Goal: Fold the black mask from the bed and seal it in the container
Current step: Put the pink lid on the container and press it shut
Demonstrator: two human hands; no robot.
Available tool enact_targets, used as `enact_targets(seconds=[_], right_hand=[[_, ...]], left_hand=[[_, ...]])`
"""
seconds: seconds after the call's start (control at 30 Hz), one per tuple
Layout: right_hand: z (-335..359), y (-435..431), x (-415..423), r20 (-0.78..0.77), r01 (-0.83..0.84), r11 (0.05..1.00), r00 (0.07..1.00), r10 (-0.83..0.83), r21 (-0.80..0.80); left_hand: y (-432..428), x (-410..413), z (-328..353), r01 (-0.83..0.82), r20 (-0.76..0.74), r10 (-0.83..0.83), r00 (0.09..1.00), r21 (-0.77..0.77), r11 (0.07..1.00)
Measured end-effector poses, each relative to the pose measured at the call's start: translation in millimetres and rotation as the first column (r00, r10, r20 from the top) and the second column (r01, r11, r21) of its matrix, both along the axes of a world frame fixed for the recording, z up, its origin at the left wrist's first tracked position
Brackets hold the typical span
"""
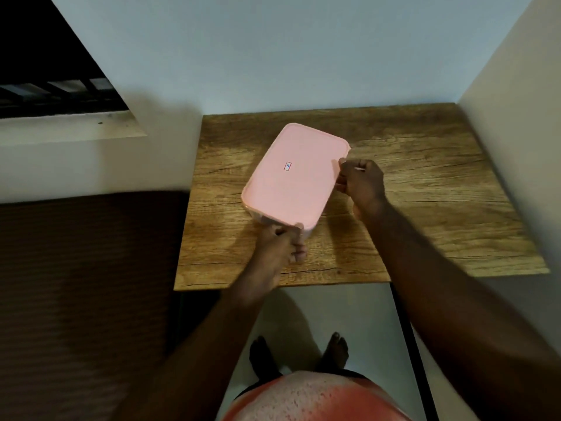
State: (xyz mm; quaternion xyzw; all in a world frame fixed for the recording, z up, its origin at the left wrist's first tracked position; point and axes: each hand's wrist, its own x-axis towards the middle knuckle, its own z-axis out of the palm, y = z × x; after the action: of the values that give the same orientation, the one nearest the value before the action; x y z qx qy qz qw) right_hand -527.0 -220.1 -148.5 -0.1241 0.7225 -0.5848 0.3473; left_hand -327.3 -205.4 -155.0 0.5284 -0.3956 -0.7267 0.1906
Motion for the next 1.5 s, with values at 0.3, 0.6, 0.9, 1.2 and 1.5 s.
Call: enact_targets(seconds=[0.3,0.6,0.9,1.2,1.5], right_hand=[[-24,67,85,0.152,-0.076,0.996,0.985,0.083,-0.054],[-16,67,96,0.076,-0.092,0.995,0.993,0.096,-0.049],[-21,66,93,0.027,-0.097,0.995,0.995,0.097,-0.022],[-7,66,36,-0.211,-0.134,0.981,0.964,0.162,0.138],[12,24,-7,-0.141,0.082,0.996,0.987,-0.074,0.046]], left_hand=[[-53,51,14,-0.137,0.216,0.207,0.954,-0.299,0.944],[-16,9,-2,0.069,0.036,-0.071,0.997,0.053,0.996],[-1,-4,-7,-0.113,-0.044,0.111,0.993,-0.027,0.993],[-18,52,-13,0.449,0.120,-0.451,0.885,0.041,0.892],[-26,37,-6,0.190,0.054,-0.188,0.981,-0.038,0.981]])
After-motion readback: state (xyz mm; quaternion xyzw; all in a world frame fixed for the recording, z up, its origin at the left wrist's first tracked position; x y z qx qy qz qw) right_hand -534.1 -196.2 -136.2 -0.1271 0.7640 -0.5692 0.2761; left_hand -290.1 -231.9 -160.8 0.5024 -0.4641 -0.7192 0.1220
